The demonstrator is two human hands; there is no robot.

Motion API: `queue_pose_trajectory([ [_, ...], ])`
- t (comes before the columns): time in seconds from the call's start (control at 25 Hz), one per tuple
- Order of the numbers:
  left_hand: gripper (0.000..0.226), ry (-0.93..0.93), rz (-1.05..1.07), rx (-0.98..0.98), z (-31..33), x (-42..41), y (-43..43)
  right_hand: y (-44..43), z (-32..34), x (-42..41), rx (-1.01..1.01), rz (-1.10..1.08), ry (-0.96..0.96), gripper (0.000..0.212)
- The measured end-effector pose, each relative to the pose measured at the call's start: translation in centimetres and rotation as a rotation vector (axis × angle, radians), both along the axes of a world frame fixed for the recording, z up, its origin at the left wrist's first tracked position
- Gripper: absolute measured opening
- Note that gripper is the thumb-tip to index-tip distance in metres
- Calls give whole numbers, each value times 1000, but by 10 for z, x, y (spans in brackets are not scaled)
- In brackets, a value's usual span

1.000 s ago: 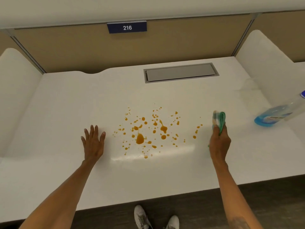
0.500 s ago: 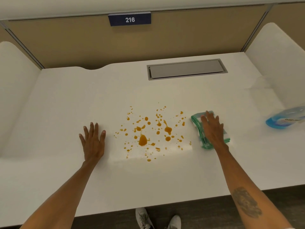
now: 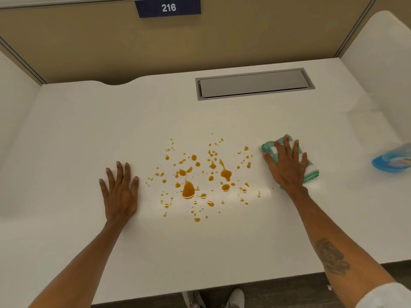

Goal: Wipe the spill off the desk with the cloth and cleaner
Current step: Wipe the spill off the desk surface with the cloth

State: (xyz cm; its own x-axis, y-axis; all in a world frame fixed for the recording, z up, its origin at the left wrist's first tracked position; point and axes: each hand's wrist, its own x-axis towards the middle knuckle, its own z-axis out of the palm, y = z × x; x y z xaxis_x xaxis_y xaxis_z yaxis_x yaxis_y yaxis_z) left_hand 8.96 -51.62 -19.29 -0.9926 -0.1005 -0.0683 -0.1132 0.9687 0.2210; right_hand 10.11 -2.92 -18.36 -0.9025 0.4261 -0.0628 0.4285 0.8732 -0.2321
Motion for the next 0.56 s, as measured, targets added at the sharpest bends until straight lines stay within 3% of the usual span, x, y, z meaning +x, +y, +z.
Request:
queue_pose_trajectory([
  [0.32, 60, -1, -18, 6, 5, 3, 0, -7, -1, 27, 0, 36, -62, 67],
  [0.56, 61, -3, -48, -7, 5, 5, -2, -81, 1, 105, -31, 15, -18, 63],
])
